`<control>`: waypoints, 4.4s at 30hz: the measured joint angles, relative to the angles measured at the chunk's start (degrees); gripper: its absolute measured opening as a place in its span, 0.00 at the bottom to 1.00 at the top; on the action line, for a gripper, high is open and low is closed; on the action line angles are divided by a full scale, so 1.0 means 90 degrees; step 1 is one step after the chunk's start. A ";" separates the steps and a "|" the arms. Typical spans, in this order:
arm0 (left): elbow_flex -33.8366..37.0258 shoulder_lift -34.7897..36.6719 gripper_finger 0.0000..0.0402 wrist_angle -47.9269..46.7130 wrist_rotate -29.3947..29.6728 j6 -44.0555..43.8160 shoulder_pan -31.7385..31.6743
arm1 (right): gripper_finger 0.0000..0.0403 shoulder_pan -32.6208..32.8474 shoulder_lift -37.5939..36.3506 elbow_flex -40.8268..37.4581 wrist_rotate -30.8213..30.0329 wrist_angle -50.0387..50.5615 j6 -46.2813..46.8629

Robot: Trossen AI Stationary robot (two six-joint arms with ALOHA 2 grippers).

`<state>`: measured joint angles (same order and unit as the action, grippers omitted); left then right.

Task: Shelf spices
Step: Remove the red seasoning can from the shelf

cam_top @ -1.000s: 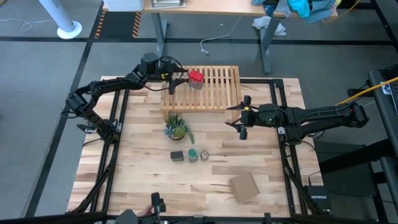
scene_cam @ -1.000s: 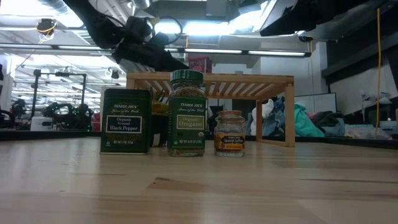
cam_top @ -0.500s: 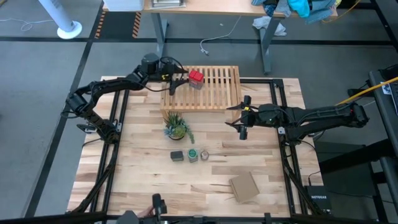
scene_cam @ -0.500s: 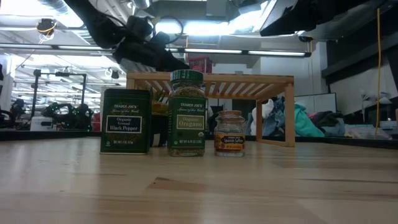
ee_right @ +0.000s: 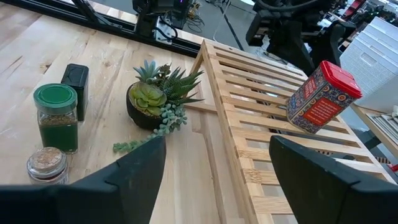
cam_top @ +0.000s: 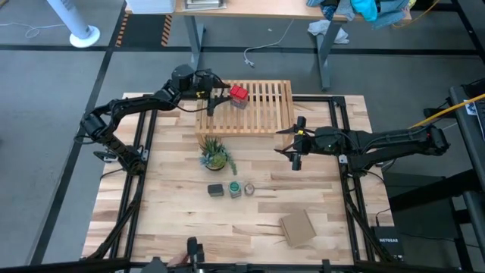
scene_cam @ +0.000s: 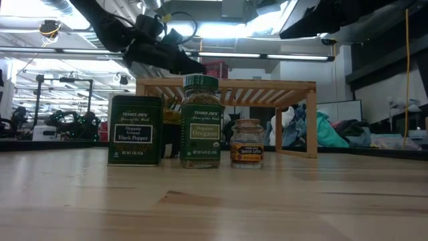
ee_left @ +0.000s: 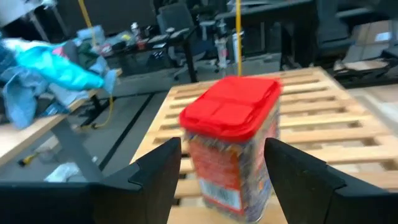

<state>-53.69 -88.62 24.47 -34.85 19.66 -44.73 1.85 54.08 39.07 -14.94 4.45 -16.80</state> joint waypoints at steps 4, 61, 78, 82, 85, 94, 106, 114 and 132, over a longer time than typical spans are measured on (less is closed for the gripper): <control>0.0000 0.0000 0.63 0.0187 -0.0092 -0.0120 -0.0021 | 0.72 0.0000 0.0000 0.0000 0.0000 -0.0001 -0.0001; -0.0838 0.0083 0.42 -0.0941 -0.0074 -0.0069 0.0639 | 0.72 0.0000 0.0002 -0.0005 0.0000 0.0002 -0.0001; -0.0838 0.3282 0.42 -0.6259 0.2988 -0.0547 0.2661 | 0.72 0.0000 0.0002 -0.0005 0.0000 -0.0001 -0.0002; -0.0834 0.3373 0.42 -0.7081 0.4265 -0.1264 0.3637 | 0.72 0.0000 0.0002 -0.0005 0.0000 -0.0002 0.0000; -0.0833 0.3383 0.42 -0.7695 0.5133 -0.1863 0.4307 | 0.72 0.0000 0.0002 -0.0005 0.0000 -0.0001 -0.0001; -0.0057 0.3726 0.42 -0.8037 0.6477 -0.3544 0.5731 | 0.72 0.0000 0.0002 -0.0005 0.0000 0.0001 -0.0002; 0.2444 0.4743 0.42 -0.5701 0.7302 -0.5321 0.6978 | 0.72 0.0000 0.0005 -0.0005 0.0000 -0.0002 -0.0001; 0.3380 0.4741 0.42 -0.4451 0.8151 -0.6458 0.8090 | 0.72 0.0000 0.0007 -0.0005 0.0000 0.0000 -0.0002; 0.3721 0.2639 0.42 -0.3129 0.9641 -0.7881 0.9576 | 0.72 0.0000 0.0007 -0.0005 0.0000 0.0002 0.0000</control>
<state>-20.21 -64.86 -3.69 51.92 -51.27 41.45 1.85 54.15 39.03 -14.94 4.47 -16.80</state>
